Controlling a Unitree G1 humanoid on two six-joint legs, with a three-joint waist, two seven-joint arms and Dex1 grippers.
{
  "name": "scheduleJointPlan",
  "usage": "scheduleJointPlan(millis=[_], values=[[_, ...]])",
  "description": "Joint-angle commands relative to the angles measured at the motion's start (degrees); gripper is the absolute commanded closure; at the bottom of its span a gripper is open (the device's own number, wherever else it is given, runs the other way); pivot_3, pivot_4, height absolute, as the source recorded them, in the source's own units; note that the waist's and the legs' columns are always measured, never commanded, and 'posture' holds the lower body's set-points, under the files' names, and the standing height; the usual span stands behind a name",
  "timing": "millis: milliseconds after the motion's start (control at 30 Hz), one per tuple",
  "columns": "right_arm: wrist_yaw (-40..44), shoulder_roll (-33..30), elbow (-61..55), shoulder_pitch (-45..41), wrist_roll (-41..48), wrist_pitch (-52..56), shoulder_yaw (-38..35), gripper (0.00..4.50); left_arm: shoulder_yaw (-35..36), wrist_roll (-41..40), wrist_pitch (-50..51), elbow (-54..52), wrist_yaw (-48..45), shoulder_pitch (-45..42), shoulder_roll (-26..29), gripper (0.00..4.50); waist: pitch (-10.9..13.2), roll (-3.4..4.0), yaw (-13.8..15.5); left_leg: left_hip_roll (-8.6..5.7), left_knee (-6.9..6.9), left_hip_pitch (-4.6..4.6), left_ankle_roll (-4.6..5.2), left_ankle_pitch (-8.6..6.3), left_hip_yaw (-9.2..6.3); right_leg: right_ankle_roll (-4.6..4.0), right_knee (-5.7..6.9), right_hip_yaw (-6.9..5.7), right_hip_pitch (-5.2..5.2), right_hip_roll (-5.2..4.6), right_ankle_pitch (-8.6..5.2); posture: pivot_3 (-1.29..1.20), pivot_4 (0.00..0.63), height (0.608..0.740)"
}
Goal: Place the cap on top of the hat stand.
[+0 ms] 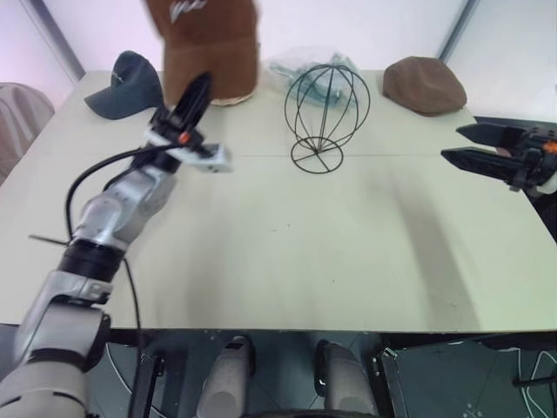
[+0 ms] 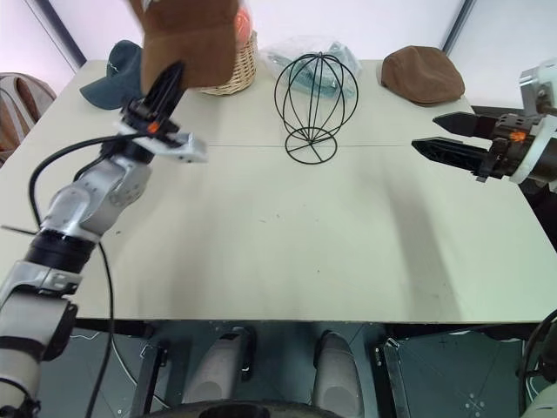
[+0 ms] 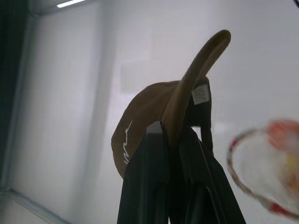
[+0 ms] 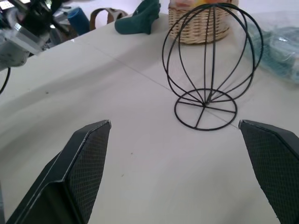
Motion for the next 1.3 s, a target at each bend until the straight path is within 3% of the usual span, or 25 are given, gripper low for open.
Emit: scheduleJointPlan(millis=[33, 200, 467, 933, 1300], values=[[1.2, -1.7, 3.1, -2.5, -1.3, -3.0, -1.5, 0.0, -2.0, 1.5, 4.4, -3.6, -5.2, -3.9, -4.9, 4.47, 0.0, 0.01, 0.0, 0.0, 0.03, 0.03, 0.01, 0.0, 0.0, 0.01, 0.02, 0.0, 0.01, 0.0, 0.0, 0.0, 0.15, 0.74], [2.4, -2.9, 7.7, -4.2, -1.8, -4.7, -3.3, 0.0, -4.8, 2.2, 6.9, -0.3, -6.1, -7.2, -13.0, 4.47, 0.0, 0.0, -0.4, 0.0, 0.05, 0.07, 0.02, 0.01, -0.01, 0.02, 0.07, 0.01, 0.02, 0.01, 0.01, 0.0, 0.15, 0.74], [1.8, -4.2, 6.6, -3.0, -0.4, -2.6, -7.1, 0.0, -9.5, 2.9, 7.7, 6.9, -6.8, -8.2, -19.0, 4.47, 0.0, -0.02, -1.0, 0.0, 0.05, 0.06, 0.02, 0.01, -0.01, 0.03, 0.07, 0.02, 0.02, 0.0, 0.0, 0.0, 0.15, 0.74], [-2.2, -2.4, 0.3, 0.6, 1.9, 0.7, -9.5, 0.0, -13.9, 2.5, 4.8, 13.3, -7.3, -10.2, -22.0, 4.47, 0.0, -0.02, -1.0, 0.0, 0.08, 0.03, 0.02, 0.01, -0.01, 0.03, 0.04, 0.02, 0.02, -0.01, 0.0, 0.0, 0.15, 0.74], [-2.3, -1.9, 1.2, 1.6, 2.0, -0.5, -9.2, 0.0, -15.7, 2.2, 4.8, 7.9, -11.5, -3.1, -22.5, 4.47, 0.0, -0.01, -0.9, 0.0, 0.1, 0.03, 0.02, 0.01, -0.01, 0.02, 0.05, 0.02, 0.03, -0.01, 0.0, 0.0, 0.15, 0.74]])
